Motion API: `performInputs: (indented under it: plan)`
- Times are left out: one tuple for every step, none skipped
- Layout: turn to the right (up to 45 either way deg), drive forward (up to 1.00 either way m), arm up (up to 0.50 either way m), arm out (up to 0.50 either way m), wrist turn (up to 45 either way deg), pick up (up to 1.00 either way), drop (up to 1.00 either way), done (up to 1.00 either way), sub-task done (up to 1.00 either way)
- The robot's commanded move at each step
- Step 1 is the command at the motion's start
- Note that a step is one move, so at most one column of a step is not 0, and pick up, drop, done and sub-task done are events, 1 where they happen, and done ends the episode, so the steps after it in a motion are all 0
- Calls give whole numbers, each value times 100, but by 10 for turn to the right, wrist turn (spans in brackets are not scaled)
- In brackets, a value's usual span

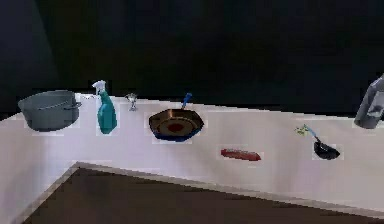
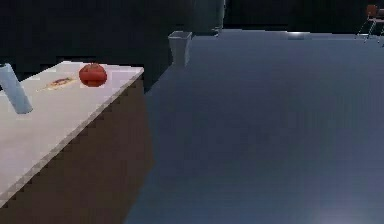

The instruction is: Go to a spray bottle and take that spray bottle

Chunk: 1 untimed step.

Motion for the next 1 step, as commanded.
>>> performInputs:
  plan:
    - [0,25,0,0,0,0,0,0,0]
